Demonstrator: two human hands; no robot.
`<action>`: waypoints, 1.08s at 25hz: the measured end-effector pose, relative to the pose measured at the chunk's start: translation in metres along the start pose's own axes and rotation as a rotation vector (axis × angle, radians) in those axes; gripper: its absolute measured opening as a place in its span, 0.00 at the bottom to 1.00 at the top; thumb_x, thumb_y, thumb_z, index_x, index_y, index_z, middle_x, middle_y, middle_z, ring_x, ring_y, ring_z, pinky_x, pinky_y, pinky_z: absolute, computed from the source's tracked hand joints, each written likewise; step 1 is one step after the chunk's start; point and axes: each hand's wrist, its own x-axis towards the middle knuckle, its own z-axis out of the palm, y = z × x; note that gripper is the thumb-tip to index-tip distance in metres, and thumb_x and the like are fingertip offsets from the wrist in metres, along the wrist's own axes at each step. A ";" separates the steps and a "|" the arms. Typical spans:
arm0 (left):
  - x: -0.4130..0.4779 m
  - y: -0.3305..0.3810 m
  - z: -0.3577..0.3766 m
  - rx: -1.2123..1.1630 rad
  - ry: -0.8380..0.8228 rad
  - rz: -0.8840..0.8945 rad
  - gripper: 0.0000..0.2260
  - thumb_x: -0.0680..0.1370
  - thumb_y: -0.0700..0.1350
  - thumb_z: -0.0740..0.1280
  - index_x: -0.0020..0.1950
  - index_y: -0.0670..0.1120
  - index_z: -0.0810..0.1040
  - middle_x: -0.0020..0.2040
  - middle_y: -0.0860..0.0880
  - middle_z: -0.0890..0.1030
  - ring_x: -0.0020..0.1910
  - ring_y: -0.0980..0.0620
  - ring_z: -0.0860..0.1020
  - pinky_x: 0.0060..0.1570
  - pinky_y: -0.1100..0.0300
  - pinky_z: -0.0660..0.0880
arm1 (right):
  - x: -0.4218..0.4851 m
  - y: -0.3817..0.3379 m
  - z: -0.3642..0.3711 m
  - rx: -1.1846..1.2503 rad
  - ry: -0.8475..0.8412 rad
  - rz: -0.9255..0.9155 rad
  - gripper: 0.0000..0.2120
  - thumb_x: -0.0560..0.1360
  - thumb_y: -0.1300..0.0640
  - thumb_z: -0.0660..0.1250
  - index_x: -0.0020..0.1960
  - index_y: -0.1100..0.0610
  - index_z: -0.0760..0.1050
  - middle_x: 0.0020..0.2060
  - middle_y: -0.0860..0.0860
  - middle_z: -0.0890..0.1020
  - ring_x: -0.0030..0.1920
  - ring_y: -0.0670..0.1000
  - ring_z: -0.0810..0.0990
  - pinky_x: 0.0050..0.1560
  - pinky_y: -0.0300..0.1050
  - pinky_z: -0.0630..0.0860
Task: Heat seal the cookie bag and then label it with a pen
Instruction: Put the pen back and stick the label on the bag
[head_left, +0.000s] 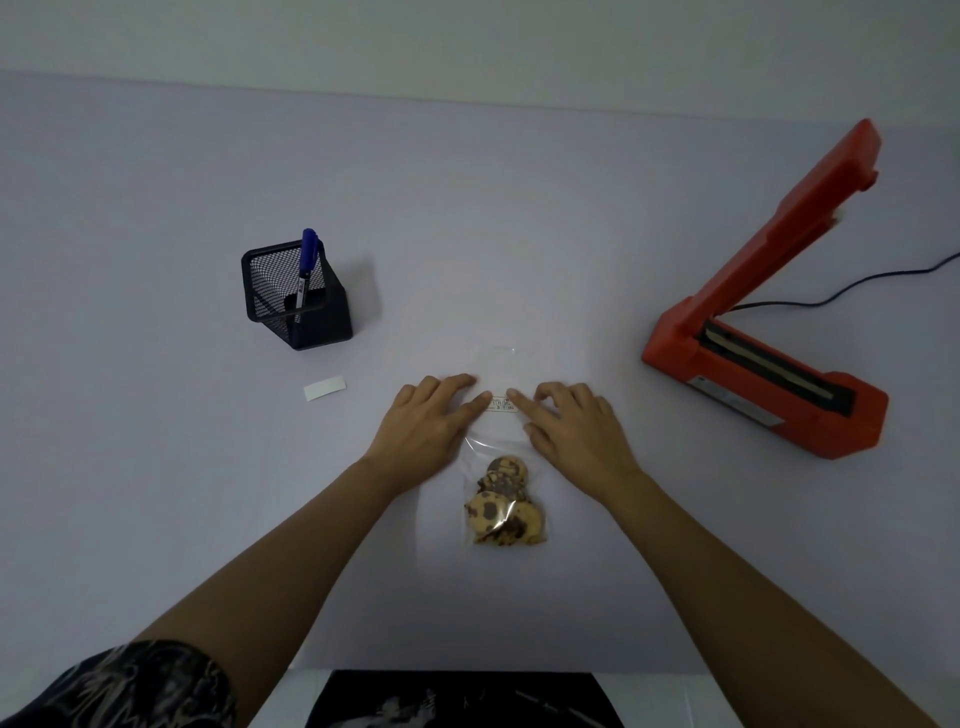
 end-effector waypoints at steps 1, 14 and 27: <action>-0.001 0.001 0.000 0.001 -0.007 -0.014 0.19 0.76 0.51 0.55 0.65 0.50 0.73 0.62 0.43 0.76 0.51 0.43 0.77 0.44 0.52 0.73 | -0.001 0.000 0.000 -0.008 0.002 -0.003 0.21 0.75 0.48 0.53 0.66 0.46 0.70 0.52 0.49 0.78 0.46 0.54 0.75 0.39 0.47 0.72; -0.001 0.002 -0.002 0.115 -0.043 0.028 0.23 0.74 0.49 0.54 0.69 0.55 0.66 0.64 0.43 0.74 0.51 0.44 0.76 0.42 0.54 0.72 | 0.000 0.000 0.000 -0.013 -0.001 -0.008 0.21 0.74 0.48 0.52 0.66 0.44 0.69 0.53 0.50 0.78 0.46 0.54 0.75 0.40 0.46 0.72; -0.002 0.001 0.001 0.093 -0.030 -0.016 0.22 0.76 0.51 0.53 0.69 0.52 0.66 0.66 0.43 0.73 0.51 0.43 0.76 0.43 0.52 0.73 | -0.002 0.002 0.003 -0.014 0.017 -0.035 0.21 0.74 0.49 0.53 0.67 0.45 0.69 0.52 0.51 0.78 0.46 0.55 0.76 0.40 0.48 0.72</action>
